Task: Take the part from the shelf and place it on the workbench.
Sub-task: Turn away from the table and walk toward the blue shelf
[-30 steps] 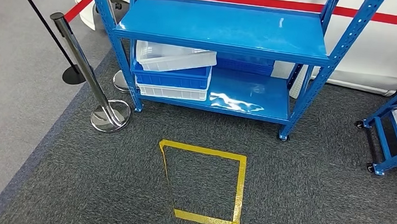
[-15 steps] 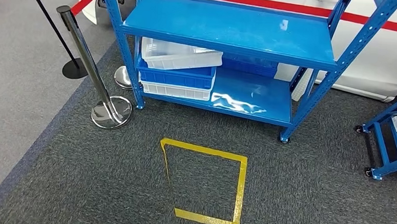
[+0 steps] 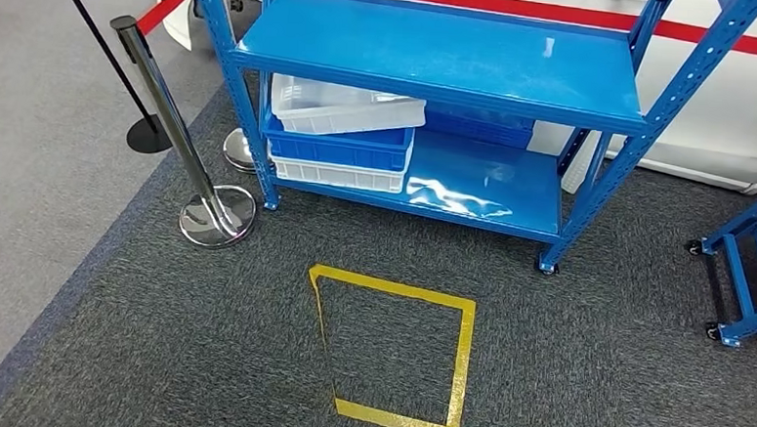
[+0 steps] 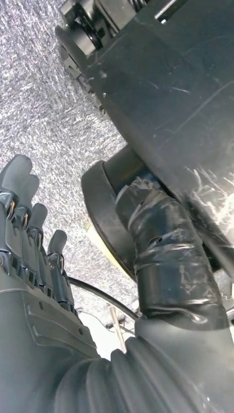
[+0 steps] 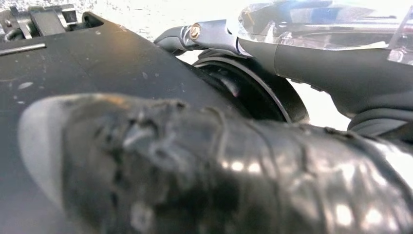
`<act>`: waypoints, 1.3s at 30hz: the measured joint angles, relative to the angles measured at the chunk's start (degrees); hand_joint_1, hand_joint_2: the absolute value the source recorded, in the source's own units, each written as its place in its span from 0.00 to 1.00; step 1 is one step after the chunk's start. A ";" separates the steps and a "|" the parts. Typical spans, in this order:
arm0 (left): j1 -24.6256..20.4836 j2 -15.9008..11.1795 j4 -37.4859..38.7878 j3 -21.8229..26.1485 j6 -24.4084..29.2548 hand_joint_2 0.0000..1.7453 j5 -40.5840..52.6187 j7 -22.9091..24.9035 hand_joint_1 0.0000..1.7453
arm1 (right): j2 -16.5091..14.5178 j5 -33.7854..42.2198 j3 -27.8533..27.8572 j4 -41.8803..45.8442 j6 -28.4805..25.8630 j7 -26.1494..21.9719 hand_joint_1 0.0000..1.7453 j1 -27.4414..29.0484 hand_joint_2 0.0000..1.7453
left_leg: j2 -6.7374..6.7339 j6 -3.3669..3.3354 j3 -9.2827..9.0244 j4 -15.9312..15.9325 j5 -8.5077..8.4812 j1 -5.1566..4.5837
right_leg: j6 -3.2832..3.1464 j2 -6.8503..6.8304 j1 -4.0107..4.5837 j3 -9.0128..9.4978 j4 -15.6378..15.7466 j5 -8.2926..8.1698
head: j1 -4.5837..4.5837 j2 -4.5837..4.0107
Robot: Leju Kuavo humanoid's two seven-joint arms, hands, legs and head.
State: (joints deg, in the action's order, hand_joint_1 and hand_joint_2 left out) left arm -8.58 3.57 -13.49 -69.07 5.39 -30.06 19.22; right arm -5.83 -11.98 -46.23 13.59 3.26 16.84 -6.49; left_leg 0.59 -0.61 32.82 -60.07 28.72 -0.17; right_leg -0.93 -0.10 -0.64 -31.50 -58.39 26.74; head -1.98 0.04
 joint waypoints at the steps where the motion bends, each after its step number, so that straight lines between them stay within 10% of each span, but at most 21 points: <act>1: -0.02 -0.01 0.00 0.00 0.01 1.00 -0.01 -0.01 0.00 | -0.03 0.00 0.00 0.02 0.00 -0.01 0.00 0.01 0.00 | -0.08 0.32 1.15 -2.50 1.38 0.12 | -0.20 -0.14 -0.14 0.14 0.15 -0.06 | -0.13 0.00; 5: -0.30 -0.09 0.00 0.02 0.03 1.00 -0.02 -0.05 0.00 | -0.02 0.00 0.00 0.02 0.00 0.01 0.00 0.06 0.00 | -0.23 1.28 6.57 -13.97 5.27 0.62 | -0.40 -0.51 -0.17 0.23 0.15 0.01 | -0.33 0.00; 10: -0.07 -0.11 0.00 -0.01 0.03 1.00 0.00 0.01 0.00 | -0.02 0.00 0.00 0.02 0.00 0.01 0.00 0.04 0.00 | -0.33 1.13 0.38 -0.22 -1.97 0.75 | 0.53 -0.21 -0.24 0.39 -0.27 0.48 | -0.38 0.00; 15: 0.14 -0.10 0.00 -0.02 0.02 1.00 -0.02 -0.03 0.00 | 0.02 0.00 0.00 0.02 0.00 0.07 0.00 -0.01 0.00 | -0.21 -0.58 -0.45 2.14 -1.89 0.72 | 1.95 -0.25 -0.05 -0.25 -1.11 1.16 | 0.01 0.00; 19: 0.14 -0.09 0.00 -0.02 0.01 1.00 -0.02 -0.03 0.00 | 0.09 0.00 0.00 0.04 -0.05 0.05 0.00 -0.26 0.00 | -0.53 -1.67 -0.70 2.50 -1.96 0.55 | 2.24 -0.13 0.11 -5.88 -13.60 7.16 | 0.28 0.00; 21: 0.16 -0.09 0.00 -0.01 0.01 1.00 -0.02 -0.02 0.00 | 0.14 0.00 0.00 0.04 -0.06 0.05 0.00 -0.40 0.00 | -0.46 -1.85 -0.86 2.47 -1.87 0.31 | 2.09 -0.12 0.17 -6.94 -16.14 6.84 | 0.29 0.00; 26: 0.15 0.01 0.00 -0.01 0.01 1.00 -0.02 -0.02 0.00 | 0.18 0.00 0.00 0.04 0.03 0.05 0.00 -0.04 0.00 | -0.09 -1.53 -1.19 2.21 -1.55 -0.21 | 0.75 0.01 0.59 -0.24 -1.14 0.00 | 0.30 0.00; 31: 0.08 -0.03 0.00 -0.01 0.02 1.00 -0.01 -0.01 0.00 | 0.02 0.00 0.00 0.13 0.04 0.04 0.00 0.04 0.00 | -0.29 -0.22 0.11 -0.02 -0.12 -0.18 | -0.13 -0.06 0.07 0.28 0.38 -0.17 | 0.16 0.00; 35: -0.19 -0.11 0.00 0.01 0.04 1.00 -0.02 -0.06 0.00 | 0.01 0.00 0.00 0.15 0.04 0.05 0.00 0.09 0.00 | -0.33 1.03 6.04 -12.94 5.27 0.38 | -0.48 -0.51 -0.06 0.45 0.54 -0.24 | -0.18 0.00; 37: -0.29 -0.13 0.00 0.01 0.04 1.00 -0.02 -0.07 0.00 | 0.01 0.00 0.00 0.16 0.04 0.05 0.00 0.10 0.00 | -0.35 1.30 5.66 -12.26 3.40 0.66 | -0.42 -0.47 -0.12 0.57 0.49 -0.16 | -0.20 0.00; 39: -0.18 -0.14 0.00 0.00 0.04 1.00 -0.01 -0.03 0.00 | -0.01 0.00 0.00 0.16 0.04 0.05 0.00 0.09 0.00 | -0.40 1.33 2.20 -4.94 -0.48 0.91 | -0.12 -0.31 -0.18 0.73 0.38 0.01 | -0.20 0.00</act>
State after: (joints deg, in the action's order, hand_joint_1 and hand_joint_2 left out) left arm -8.77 3.43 -13.49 -69.07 5.43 -30.07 19.20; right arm -5.83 -11.98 -46.23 13.76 3.30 16.90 -6.40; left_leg 0.20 0.71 35.02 -65.02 28.25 0.73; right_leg -1.04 -0.41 -0.81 -30.76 -58.01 26.75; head -2.17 0.04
